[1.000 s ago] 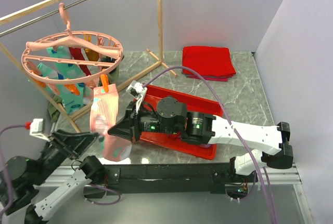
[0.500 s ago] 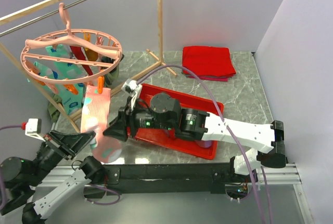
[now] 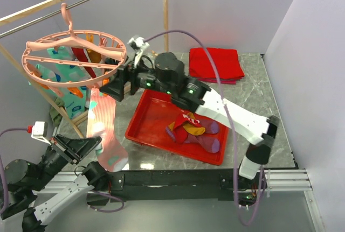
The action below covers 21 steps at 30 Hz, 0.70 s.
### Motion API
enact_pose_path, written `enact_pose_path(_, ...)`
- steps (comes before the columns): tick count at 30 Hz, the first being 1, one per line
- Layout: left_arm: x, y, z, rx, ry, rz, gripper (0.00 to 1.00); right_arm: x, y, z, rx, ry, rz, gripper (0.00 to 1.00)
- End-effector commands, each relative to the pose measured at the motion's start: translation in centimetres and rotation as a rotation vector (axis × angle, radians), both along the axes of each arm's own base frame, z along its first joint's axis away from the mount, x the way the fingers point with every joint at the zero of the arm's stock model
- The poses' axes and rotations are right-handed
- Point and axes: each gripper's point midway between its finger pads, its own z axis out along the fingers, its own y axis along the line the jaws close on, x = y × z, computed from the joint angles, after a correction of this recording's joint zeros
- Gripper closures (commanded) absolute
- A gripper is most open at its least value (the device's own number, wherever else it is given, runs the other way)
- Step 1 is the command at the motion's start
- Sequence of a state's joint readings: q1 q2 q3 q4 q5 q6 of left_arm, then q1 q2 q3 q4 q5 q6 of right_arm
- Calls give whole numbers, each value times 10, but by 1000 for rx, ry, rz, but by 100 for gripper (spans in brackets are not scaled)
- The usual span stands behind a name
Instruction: Remove the socks clipped to the hanger
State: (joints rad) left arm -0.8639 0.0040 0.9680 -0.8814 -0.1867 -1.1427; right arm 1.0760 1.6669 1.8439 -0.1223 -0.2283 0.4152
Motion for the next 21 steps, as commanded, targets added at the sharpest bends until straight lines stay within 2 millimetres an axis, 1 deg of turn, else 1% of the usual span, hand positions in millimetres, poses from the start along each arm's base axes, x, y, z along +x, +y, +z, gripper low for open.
enact_pose_path(1,-9,7,12,-54,-44,-17,99,8,20,4,2,-53,77,4)
enact_pose_path(2,-9,7,13,-53,-45,-18,99,10,27,0,3,-51,87,6)
enact_pose_path(3,-10,7,15,-58,-49,-19,99,8,30,-1,7,-48,98,9)
enact_pose_path(5,-10,6,15,-55,-49,-22,99,9,34,-2,17,-45,113,13)
enact_pose_path(6,-10,5,15,-55,-49,-27,99,9,35,-3,17,-44,115,18)
enact_pose_path(9,-10,4,16,-52,-52,-31,99,12,35,-5,20,-43,100,22)
enact_pose_path(10,-10,4,15,-51,-49,-33,99,12,36,-9,14,-37,98,22)
enact_pose_path(11,-10,4,15,-51,-51,-33,99,11,34,-5,22,-41,97,22)
enact_pose_path(13,-10,4,15,-53,-51,-34,99,13,34,-10,18,-36,88,22)
enact_pose_path(14,-10,3,15,-53,-51,-33,99,13,32,-6,31,-42,83,23)
enact_pose_path(17,-9,0,14,-50,-48,-45,99,19,30,-7,45,-25,66,34)
enact_pose_path(18,-9,-1,14,-48,-44,-48,99,18,31,-7,48,-21,75,41)
enact_pose_path(19,-10,-3,13,-48,-42,-56,99,19,31,-6,51,-16,79,45)
enact_pose_path(20,-10,-5,14,-48,-43,-64,99,21,33,-8,51,-6,75,55)
enact_pose_path(21,-11,-6,14,-50,-44,-73,99,23,33,-8,52,-1,66,59)
